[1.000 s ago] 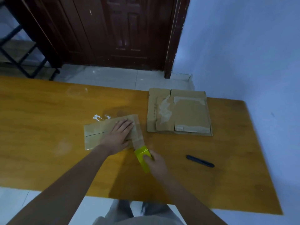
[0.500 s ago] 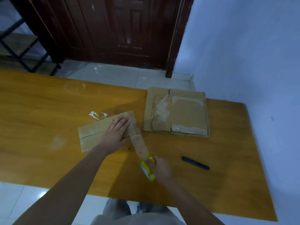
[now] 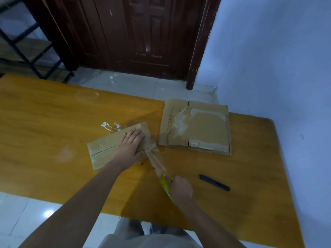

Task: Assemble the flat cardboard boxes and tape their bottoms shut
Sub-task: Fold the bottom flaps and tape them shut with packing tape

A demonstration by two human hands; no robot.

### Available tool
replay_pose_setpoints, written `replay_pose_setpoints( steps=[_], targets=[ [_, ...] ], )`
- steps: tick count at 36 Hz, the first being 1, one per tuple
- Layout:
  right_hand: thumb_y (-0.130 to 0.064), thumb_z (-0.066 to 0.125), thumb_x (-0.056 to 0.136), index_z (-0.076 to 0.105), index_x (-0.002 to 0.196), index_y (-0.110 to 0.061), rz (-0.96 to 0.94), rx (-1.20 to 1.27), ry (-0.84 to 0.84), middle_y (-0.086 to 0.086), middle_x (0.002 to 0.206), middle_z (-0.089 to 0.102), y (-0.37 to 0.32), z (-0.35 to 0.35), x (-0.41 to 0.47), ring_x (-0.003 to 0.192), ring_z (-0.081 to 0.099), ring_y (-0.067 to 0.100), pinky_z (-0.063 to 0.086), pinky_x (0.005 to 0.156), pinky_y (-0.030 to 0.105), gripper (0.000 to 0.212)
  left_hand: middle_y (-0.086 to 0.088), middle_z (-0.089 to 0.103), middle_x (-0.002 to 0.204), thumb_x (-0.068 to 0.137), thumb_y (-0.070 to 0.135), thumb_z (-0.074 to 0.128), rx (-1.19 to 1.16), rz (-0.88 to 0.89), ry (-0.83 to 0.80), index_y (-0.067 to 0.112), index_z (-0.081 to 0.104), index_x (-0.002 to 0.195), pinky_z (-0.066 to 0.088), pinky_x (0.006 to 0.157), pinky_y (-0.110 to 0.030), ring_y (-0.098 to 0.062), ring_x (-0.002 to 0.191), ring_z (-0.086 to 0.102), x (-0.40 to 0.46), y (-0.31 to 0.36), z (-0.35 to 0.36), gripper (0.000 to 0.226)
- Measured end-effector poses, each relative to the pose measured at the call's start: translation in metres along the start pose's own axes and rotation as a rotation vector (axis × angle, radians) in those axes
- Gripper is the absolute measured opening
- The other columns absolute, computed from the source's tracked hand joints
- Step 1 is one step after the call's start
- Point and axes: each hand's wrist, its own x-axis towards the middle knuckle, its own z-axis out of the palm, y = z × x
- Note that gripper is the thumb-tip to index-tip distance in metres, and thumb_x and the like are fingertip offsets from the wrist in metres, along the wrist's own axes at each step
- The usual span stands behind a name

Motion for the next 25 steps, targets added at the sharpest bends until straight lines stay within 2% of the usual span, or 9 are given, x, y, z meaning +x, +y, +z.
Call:
replay_pose_setpoints(
  steps=[4, 7, 9, 11, 13, 16, 18, 22, 25],
  targets=[
    [-0.047, 0.026, 0.101, 0.037, 0.065, -0.018, 0.039, -0.015, -0.011, -0.001, 0.062, 0.042, -0.007, -0.003, 0.001, 0.050, 0.037, 0.012, 0.029, 0.044, 0.027, 0.048, -0.002, 0.025, 0.154, 0.085, 0.015, 0.066, 0.000, -0.020, 0.026, 0.013, 0.043, 0.138, 0.006, 0.117, -0.043, -0.023, 0.145, 0.010, -0.001, 0.003, 0.002, 0.057],
    [-0.045, 0.024, 0.102, 0.034, 0.063, -0.019, 0.034, -0.006, -0.001, -0.001, 0.061, 0.042, -0.006, -0.005, 0.000, 0.049, 0.037, 0.013, 0.028, 0.042, 0.027, 0.048, -0.006, 0.036, 0.148, 0.080, 0.009, 0.068, 0.030, -0.048, 0.055, 0.012, 0.054, 0.124, 0.018, 0.114, -0.051, -0.028, 0.142, 0.020, -0.003, 0.010, 0.005, 0.047],
    [-0.045, 0.022, 0.102, 0.035, 0.064, -0.020, 0.021, 0.004, 0.009, -0.002, 0.061, 0.042, -0.003, -0.004, -0.001, 0.050, 0.037, 0.013, 0.028, 0.042, 0.028, 0.048, -0.013, 0.046, 0.139, 0.073, 0.004, 0.071, 0.052, -0.051, 0.107, 0.009, 0.058, 0.113, 0.034, 0.102, -0.057, -0.033, 0.132, 0.032, -0.006, 0.018, 0.008, 0.043],
    [-0.046, 0.020, 0.102, 0.042, 0.069, -0.017, 0.013, 0.042, 0.017, -0.002, 0.061, 0.043, -0.001, -0.003, -0.001, 0.050, 0.040, 0.013, 0.032, 0.045, 0.029, 0.049, -0.019, 0.052, 0.126, 0.064, 0.004, 0.075, 0.121, -0.074, 0.189, 0.007, 0.061, 0.103, 0.047, 0.086, -0.055, -0.036, 0.115, 0.042, -0.009, 0.028, 0.011, 0.041],
    [-0.046, 0.019, 0.102, 0.049, 0.079, -0.015, 0.014, 0.076, 0.022, -0.003, 0.061, 0.044, 0.002, 0.000, 0.000, 0.054, 0.045, 0.016, 0.037, 0.052, 0.029, 0.049, -0.019, 0.052, 0.124, 0.063, 0.011, 0.072, 0.191, -0.092, 0.236, 0.007, 0.062, 0.103, 0.048, 0.082, -0.051, -0.036, 0.108, 0.045, -0.010, 0.038, 0.013, 0.042],
    [-0.047, 0.016, 0.102, 0.053, 0.083, -0.014, 0.018, 0.162, 0.023, -0.004, 0.063, 0.046, 0.005, 0.003, 0.000, 0.064, 0.050, 0.020, 0.039, 0.059, 0.030, 0.053, -0.015, 0.049, 0.122, 0.074, 0.027, 0.046, 0.217, -0.060, 0.242, 0.005, 0.057, 0.115, 0.049, 0.083, -0.045, -0.032, 0.107, 0.044, -0.018, 0.050, 0.017, 0.048],
    [-0.047, 0.015, 0.102, 0.057, 0.086, -0.013, 0.017, 0.219, 0.013, 0.000, 0.069, 0.053, 0.006, 0.002, 0.000, 0.067, 0.053, 0.019, 0.040, 0.060, 0.031, 0.056, -0.015, 0.050, 0.118, 0.077, 0.034, 0.037, 0.208, -0.068, 0.202, 0.003, 0.055, 0.118, 0.049, 0.083, -0.044, -0.033, 0.105, 0.050, -0.026, 0.055, 0.023, 0.055],
    [-0.048, 0.015, 0.102, 0.063, 0.097, -0.012, 0.035, 0.278, -0.029, 0.007, 0.086, 0.064, 0.006, 0.002, 0.003, 0.082, 0.062, 0.023, 0.043, 0.066, 0.030, 0.060, -0.017, 0.052, 0.128, 0.080, 0.057, 0.044, 0.273, -0.071, 0.133, 0.001, 0.051, 0.128, 0.042, 0.099, -0.048, -0.037, 0.120, 0.049, -0.040, 0.059, 0.039, 0.075],
    [-0.047, 0.014, 0.102, 0.059, 0.087, -0.015, 0.042, 0.317, -0.048, 0.001, 0.073, 0.057, 0.005, -0.001, 0.004, 0.067, 0.054, 0.016, 0.040, 0.059, 0.030, 0.057, -0.021, 0.044, 0.140, 0.065, 0.070, 0.064, 0.294, -0.066, 0.114, 0.004, 0.034, 0.140, 0.025, 0.111, -0.050, -0.039, 0.131, 0.038, -0.044, 0.064, 0.045, 0.105]
  ],
)
